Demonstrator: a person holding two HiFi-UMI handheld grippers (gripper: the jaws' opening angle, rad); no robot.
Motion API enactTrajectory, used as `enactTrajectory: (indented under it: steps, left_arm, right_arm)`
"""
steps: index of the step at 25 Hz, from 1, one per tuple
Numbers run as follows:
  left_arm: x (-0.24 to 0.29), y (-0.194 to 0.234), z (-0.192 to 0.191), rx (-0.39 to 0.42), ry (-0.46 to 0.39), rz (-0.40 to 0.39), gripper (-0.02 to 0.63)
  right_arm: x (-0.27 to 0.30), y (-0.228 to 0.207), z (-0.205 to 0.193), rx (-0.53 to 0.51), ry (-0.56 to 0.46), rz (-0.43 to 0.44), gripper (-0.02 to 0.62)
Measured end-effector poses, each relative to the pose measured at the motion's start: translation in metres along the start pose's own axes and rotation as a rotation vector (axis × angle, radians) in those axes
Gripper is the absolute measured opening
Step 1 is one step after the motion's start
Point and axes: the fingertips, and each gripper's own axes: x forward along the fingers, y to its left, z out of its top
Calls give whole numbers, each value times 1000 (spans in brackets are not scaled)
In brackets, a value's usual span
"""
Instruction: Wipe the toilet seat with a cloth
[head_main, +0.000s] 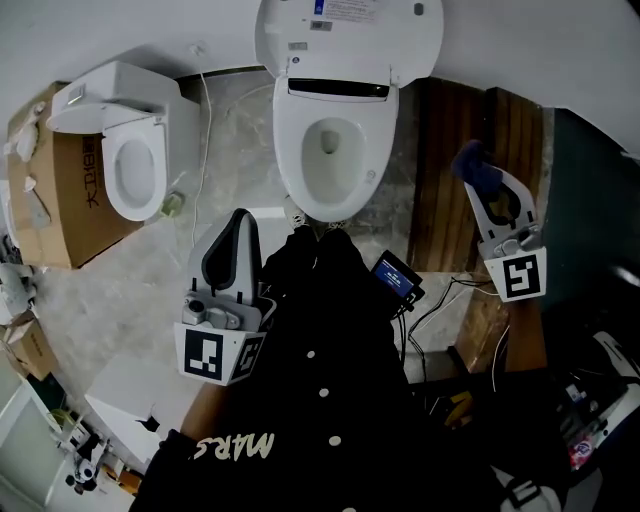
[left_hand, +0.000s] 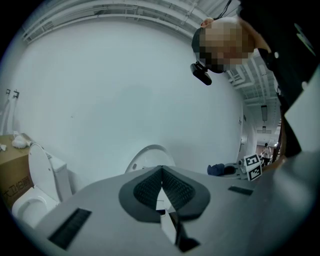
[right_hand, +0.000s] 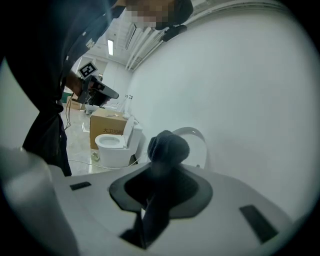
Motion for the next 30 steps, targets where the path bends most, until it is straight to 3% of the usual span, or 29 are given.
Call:
enactTrajectory:
  steps: [3,7,15,21,30]
  left_arm:
    - [6,-2,-5,-18,9,-4,8]
    - [14,1,-20,-16,34,-8,8]
    - [39,9,-66,-42,65,-64,8]
    - [47,32,-104,-84,70,-34,8]
    - [43,62,-166,-154,104,17,8]
  right_arm:
    - [27,9,-8,-12,-24,14,87]
    - [71,37,-45,-114,68,103,86]
    - [159,74,-106,-142,95,173,86]
    - [218,107,-165,-168,123,175,86]
    - [299,155,-257,-375,226,229,86]
